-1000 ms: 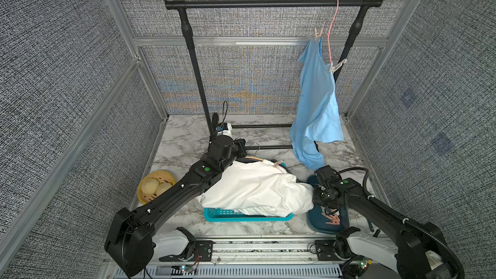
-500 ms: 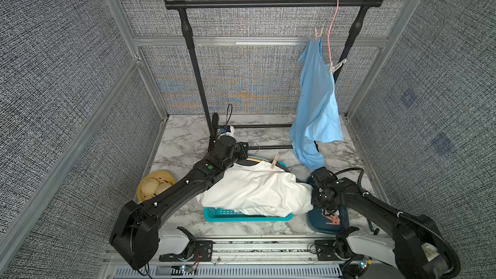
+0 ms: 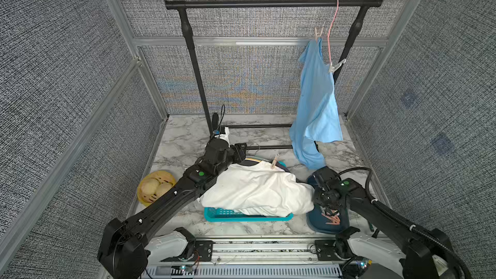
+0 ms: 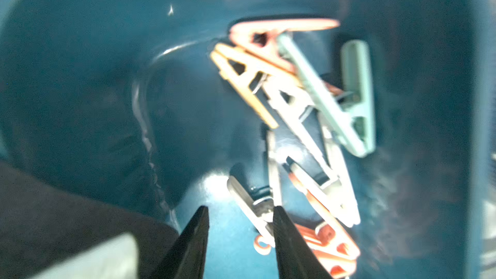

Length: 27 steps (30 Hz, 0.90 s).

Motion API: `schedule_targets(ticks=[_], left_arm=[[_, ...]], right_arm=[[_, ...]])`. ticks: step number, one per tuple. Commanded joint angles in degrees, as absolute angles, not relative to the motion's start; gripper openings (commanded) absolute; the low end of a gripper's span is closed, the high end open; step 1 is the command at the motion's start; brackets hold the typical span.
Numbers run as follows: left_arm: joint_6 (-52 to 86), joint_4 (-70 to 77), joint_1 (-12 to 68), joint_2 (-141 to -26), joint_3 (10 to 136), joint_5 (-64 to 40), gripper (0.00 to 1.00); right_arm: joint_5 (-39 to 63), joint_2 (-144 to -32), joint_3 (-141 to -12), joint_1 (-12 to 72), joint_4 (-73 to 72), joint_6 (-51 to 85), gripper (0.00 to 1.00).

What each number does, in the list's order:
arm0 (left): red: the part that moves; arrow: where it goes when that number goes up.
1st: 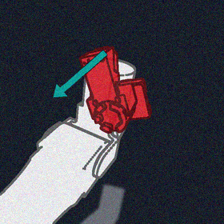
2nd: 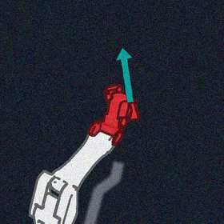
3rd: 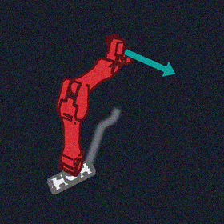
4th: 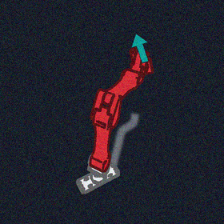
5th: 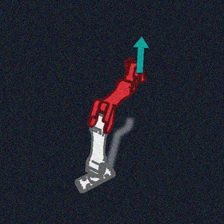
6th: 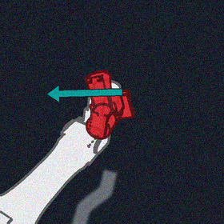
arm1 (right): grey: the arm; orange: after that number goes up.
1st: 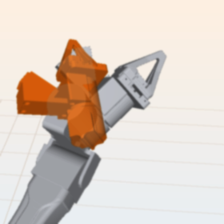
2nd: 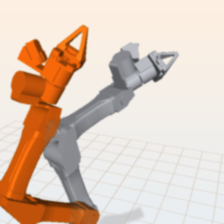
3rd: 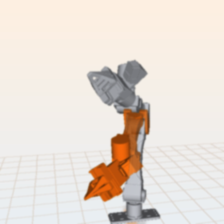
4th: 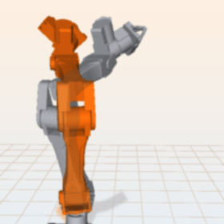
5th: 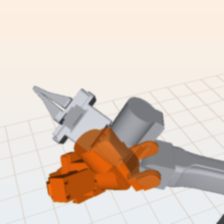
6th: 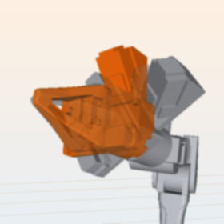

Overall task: Use clothespins to secure the t-shirt on both sides of the hanger
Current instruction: Place the hanger in the basket, then pick up the clothespin from the storage box.

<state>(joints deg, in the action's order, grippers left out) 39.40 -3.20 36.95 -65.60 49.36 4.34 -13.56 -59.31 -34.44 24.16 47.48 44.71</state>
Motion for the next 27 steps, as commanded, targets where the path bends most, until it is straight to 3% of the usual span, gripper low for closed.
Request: schedule_targets(ticks=[1, 4, 8, 15, 21, 27], left_arm=[[38.0, -5.5, 37.0, -63.5, 48.1, 5.6, 0.56], [37.3, -7.0, 37.0, -61.7, 47.1, 6.2, 0.57], [37.4, -10.6, 36.9, -60.5, 47.1, 8.2, 0.68], [37.2, -14.3, 37.0, -60.3, 49.1, 6.1, 0.68], [38.1, -15.8, 37.0, -59.3, 50.3, 3.9, 0.68], [37.8, -17.0, 37.0, -58.0, 51.3, 3.4, 0.68]], right_arm=[[-16.9, -57.6, -33.1, 23.1, 50.4, 49.8, 0.44], [-16.8, -56.8, -31.8, 22.0, 50.1, 51.4, 0.44], [-14.9, -56.6, -30.7, 21.2, 47.5, 50.9, 0.42], [-13.3, -57.7, -29.2, 20.4, 42.7, 50.2, 0.29], [-12.6, -59.4, -28.4, 20.3, 41.2, 49.8, 0.26], [-13.0, -60.4, -27.5, 20.1, 40.3, 50.7, 0.1]])
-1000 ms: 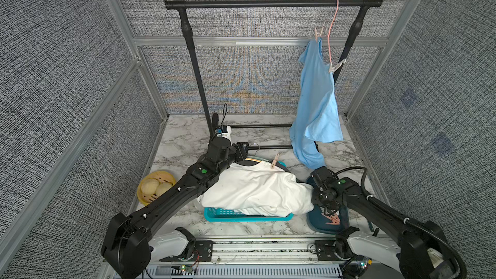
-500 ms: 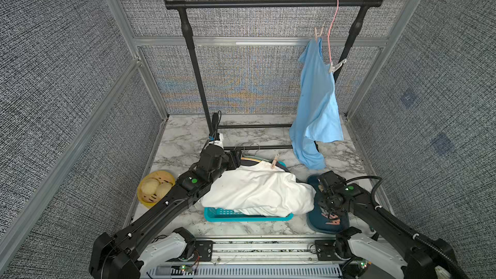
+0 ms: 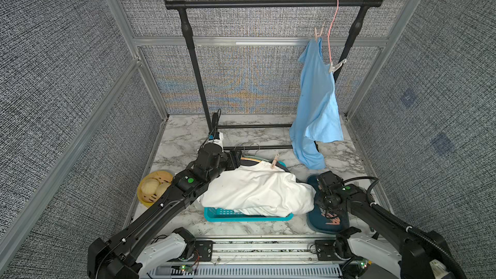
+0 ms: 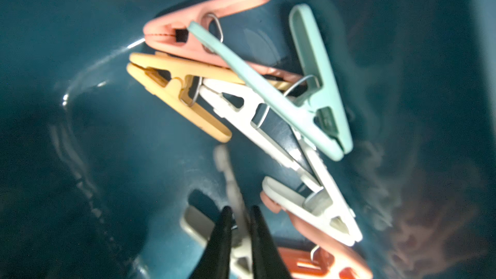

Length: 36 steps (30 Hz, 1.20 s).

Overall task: Use clothespins to secure the t-shirt on both sides of the hanger
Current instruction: Pick up the clothespin from the storage box.

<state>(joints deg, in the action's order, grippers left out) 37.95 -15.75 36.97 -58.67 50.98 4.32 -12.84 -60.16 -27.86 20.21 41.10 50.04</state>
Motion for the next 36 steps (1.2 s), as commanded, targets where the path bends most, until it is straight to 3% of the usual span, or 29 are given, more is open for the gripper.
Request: schedule_targets(ticks=[1, 6, 17, 25, 36], left_arm=[[37.8, -17.5, 37.0, -57.7, 51.4, 3.4, 0.68], [37.1, -20.4, 37.0, -56.0, 53.7, 2.0, 0.68], [36.5, -22.6, 37.0, -51.7, 54.2, 2.6, 0.68], [36.9, -23.6, 37.0, -52.6, 54.0, 2.4, 0.68], [35.3, -23.3, 36.9, -51.7, 54.0, 2.3, 0.67]], right_arm=[[-12.8, -60.3, -27.5, 20.1, 40.3, 51.2, 0.07], [-12.2, -59.4, -26.6, 20.1, 39.3, 51.7, 0.04], [-12.0, -60.6, -27.0, 20.0, 37.9, 51.5, 0.19], [-10.9, -63.9, -27.1, 20.1, 35.9, 51.5, 0.2], [-12.1, -60.8, -29.0, 20.1, 37.4, 51.5, 0.0]])
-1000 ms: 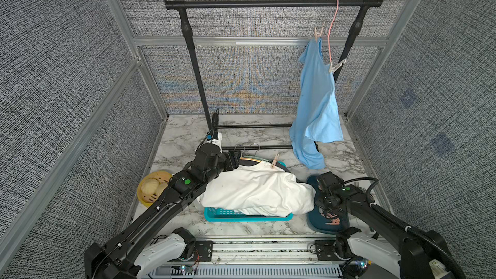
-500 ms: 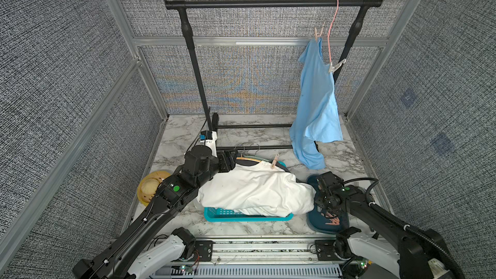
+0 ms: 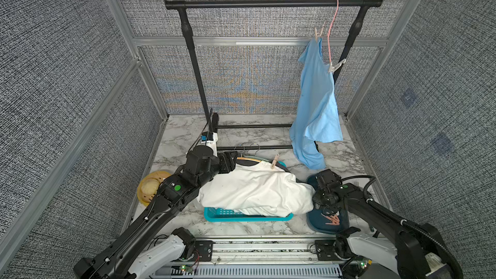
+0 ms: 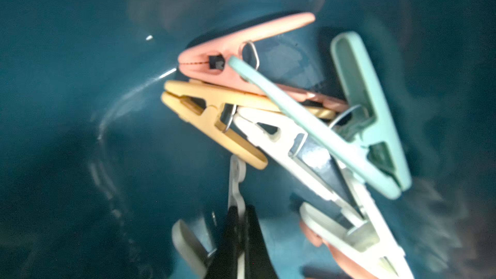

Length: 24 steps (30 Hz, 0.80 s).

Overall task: Use clothespins to secure the t-shirt on both sides of the hanger
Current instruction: Pick up the clothespin from the storage box.

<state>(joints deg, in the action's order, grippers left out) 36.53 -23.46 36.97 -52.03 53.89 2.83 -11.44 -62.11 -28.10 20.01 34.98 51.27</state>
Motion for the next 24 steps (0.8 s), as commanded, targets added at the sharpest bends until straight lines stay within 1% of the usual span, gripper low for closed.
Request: schedule_targets(ticks=[1, 5, 8, 12, 15, 17, 19, 24], left_arm=[[34.9, -23.2, 36.9, -51.6, 53.9, 2.0, 0.67], [32.1, -22.7, 36.9, -51.4, 53.7, -0.7, 0.66], [30.1, -21.1, 37.1, -51.5, 53.4, -5.5, 0.68], [27.9, -16.3, 37.8, -51.9, 51.9, -14.2, 0.74], [27.4, -13.9, 39.7, -52.9, 50.7, -15.0, 0.75], [26.2, -13.9, 41.5, -54.2, 50.9, -14.4, 0.75], [23.7, -12.7, 43.6, -55.2, 50.6, -14.6, 0.75], [19.3, -9.9, 47.9, -55.2, 49.7, -10.3, 0.74]], right_arm=[[-12.3, -60.0, -29.5, 20.0, 38.1, 51.5, 0.0], [-13.2, -55.1, -32.2, 20.0, 43.3, 51.3, 0.0], [-12.9, -49.9, -34.7, 20.0, 47.1, 50.3, 0.0], [-8.0, -42.2, -38.2, 20.3, 50.1, 49.1, 0.0], [-5.1, -36.5, -40.8, 21.7, 49.5, 52.0, 0.0], [-2.4, -34.4, -42.2, 24.2, 46.1, 54.3, 0.0], [-2.2, -33.7, -43.7, 27.6, 42.4, 56.4, 0.0], [-11.0, -36.2, -48.4, 40.9, 36.3, 56.7, 0.0]])
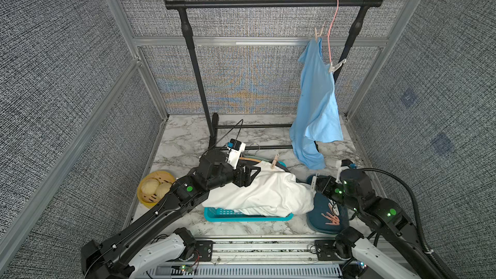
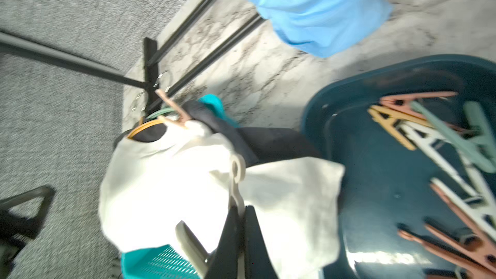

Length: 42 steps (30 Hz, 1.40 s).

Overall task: Use clothespins to secure the t-shirt on both sides of the hanger
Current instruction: Pick up the clothespin from the storage box.

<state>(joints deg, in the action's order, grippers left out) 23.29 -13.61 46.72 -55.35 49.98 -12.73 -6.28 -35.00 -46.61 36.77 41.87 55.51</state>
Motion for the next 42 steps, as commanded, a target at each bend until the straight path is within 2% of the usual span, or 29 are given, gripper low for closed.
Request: schedule_targets(ticks=[1, 8, 13, 19, 27, 29, 32, 38, 42], left_arm=[[18.2, -9.6, 48.5, -55.1, 49.5, -9.9, 0.74], [12.3, -4.0, 51.0, -51.6, 45.0, -8.4, 0.71], [9.6, 0.1, 51.1, -47.3, 40.8, -8.9, 0.7], [7.1, 1.4, 51.2, -43.4, 38.1, -3.8, 0.7], [9.3, 6.3, 51.2, -44.4, 38.3, -1.5, 0.68], [9.4, 7.6, 51.3, -45.0, 38.6, 1.4, 0.64], [9.3, 10.6, 51.2, -46.0, 38.3, 6.5, 0.52], [8.5, 16.1, 51.3, -48.1, 37.5, 0.1, 0.5], [8.7, 14.4, 51.3, -49.8, 38.8, -1.1, 0.5]], right_arm=[[-12.5, -37.3, -49.2, 43.4, 34.6, 56.5, 0.0], [-20.5, -48.4, -51.5, 58.3, 20.6, 55.6, 0.0], [-25.0, -54.9, -51.8, 63.7, 11.2, 55.4, 0.0], [-35.0, -60.9, -60.4, 63.9, 11.1, 49.3, 0.0], [-32.5, -70.1, -70.4, 63.9, 9.1, 41.1, 0.0], [-31.5, -71.2, -71.1, 64.0, 8.5, 40.9, 0.0], [-30.7, -72.3, -71.9, 64.0, 8.5, 40.7, 0.0], [-31.6, -73.5, -72.1, 64.0, 7.8, 39.3, 0.0], [-33.2, -74.3, -72.0, 64.0, 5.8, 37.7, 0.0]])
